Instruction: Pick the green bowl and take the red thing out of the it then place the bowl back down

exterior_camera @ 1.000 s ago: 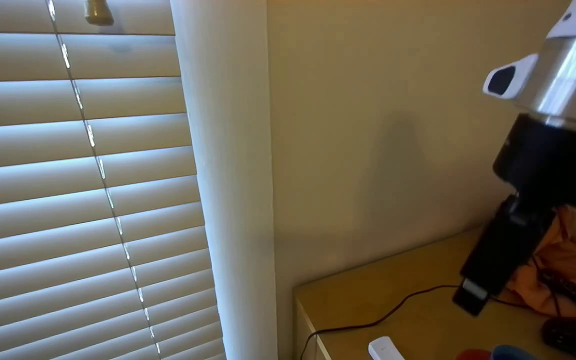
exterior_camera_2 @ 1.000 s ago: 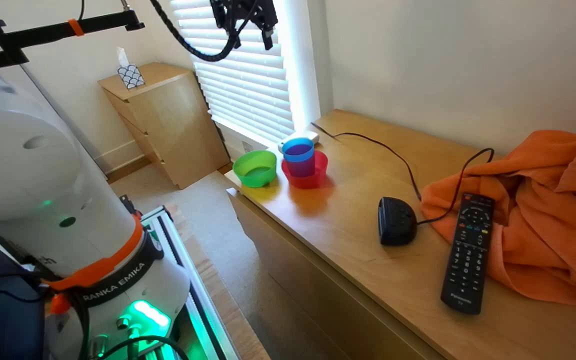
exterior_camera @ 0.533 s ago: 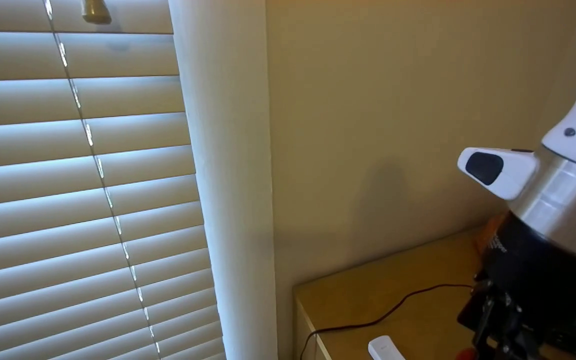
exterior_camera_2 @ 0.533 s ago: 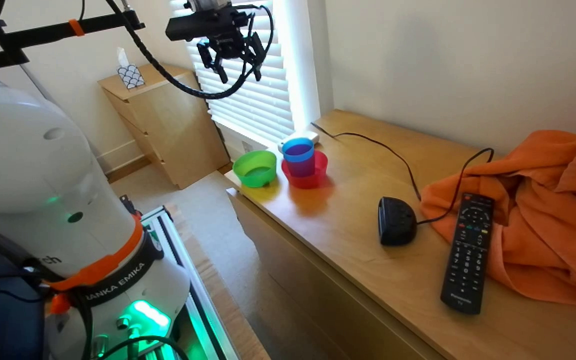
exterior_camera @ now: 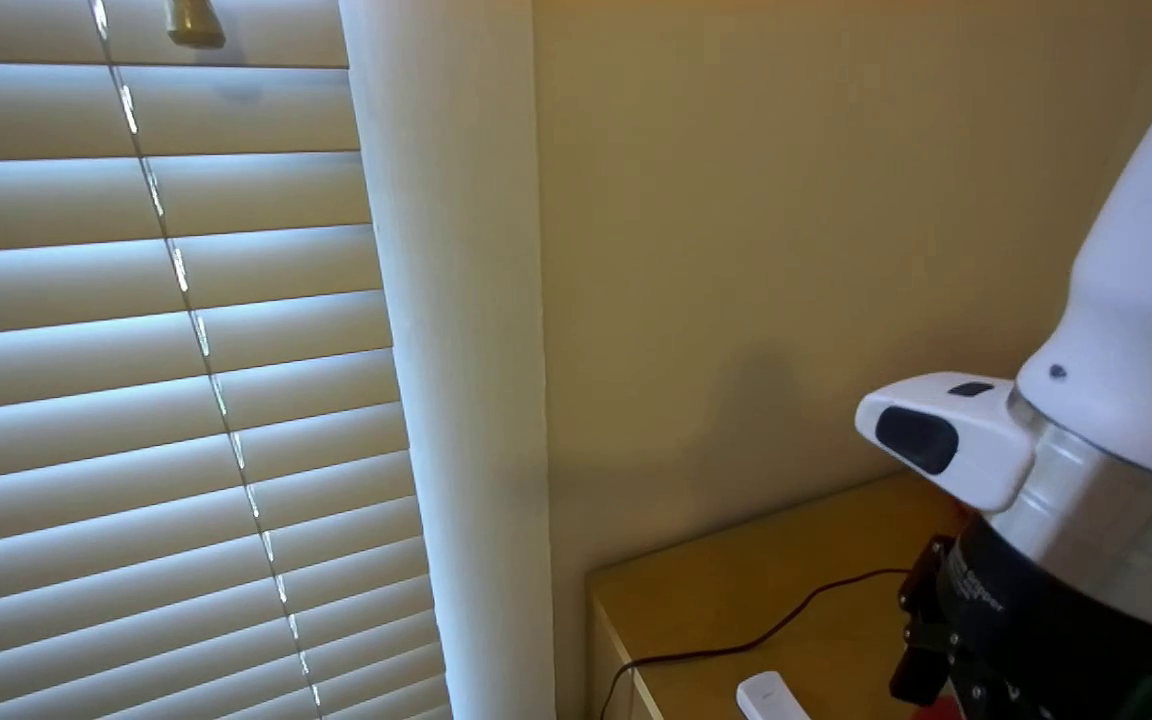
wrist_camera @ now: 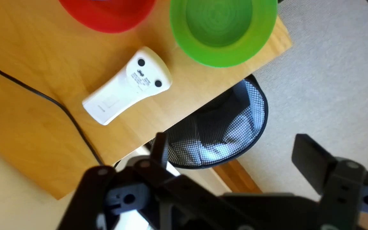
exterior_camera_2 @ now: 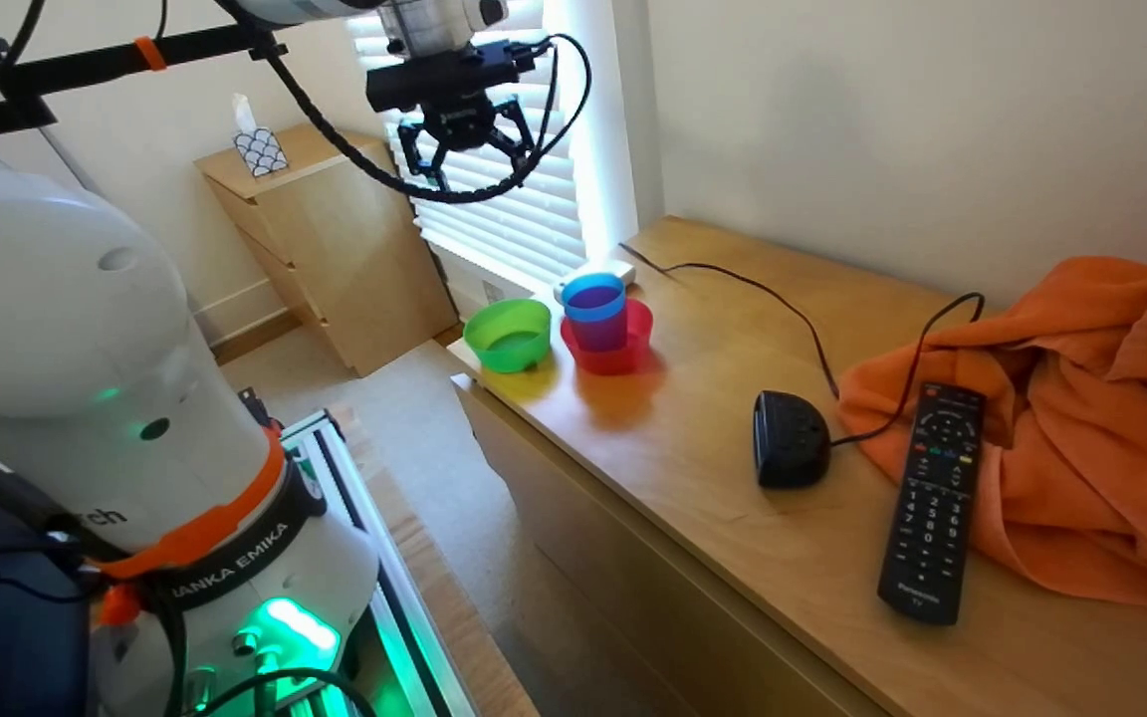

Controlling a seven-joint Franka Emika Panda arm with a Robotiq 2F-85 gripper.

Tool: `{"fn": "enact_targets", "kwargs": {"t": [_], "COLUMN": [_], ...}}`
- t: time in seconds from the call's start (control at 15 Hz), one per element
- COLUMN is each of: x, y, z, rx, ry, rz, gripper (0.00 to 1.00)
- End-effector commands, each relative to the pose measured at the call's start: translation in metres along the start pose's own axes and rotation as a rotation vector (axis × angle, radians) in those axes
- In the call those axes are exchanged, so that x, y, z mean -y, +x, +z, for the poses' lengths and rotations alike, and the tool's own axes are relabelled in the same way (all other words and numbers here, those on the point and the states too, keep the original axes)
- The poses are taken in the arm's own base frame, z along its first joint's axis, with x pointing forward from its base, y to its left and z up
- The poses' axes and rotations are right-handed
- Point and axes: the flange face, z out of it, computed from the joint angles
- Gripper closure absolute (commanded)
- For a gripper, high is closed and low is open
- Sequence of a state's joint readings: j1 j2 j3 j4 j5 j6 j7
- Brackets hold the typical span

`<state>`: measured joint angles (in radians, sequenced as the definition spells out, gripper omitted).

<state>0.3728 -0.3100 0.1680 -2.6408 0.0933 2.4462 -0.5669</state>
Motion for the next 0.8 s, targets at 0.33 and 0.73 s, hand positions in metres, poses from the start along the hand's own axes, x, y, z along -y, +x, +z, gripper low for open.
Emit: {"fn": "enact_targets", "kwargs": {"t": [0.33,0.73], "x": [-0.033,-0.014], "y": [-0.004,-0.001], "z": [0.091,0.128], "rx": [0.141,0.229], "ry": [0.146,0.176], "rz": [-0.244,-0.216], "gripper": [0.0,0.38]}}
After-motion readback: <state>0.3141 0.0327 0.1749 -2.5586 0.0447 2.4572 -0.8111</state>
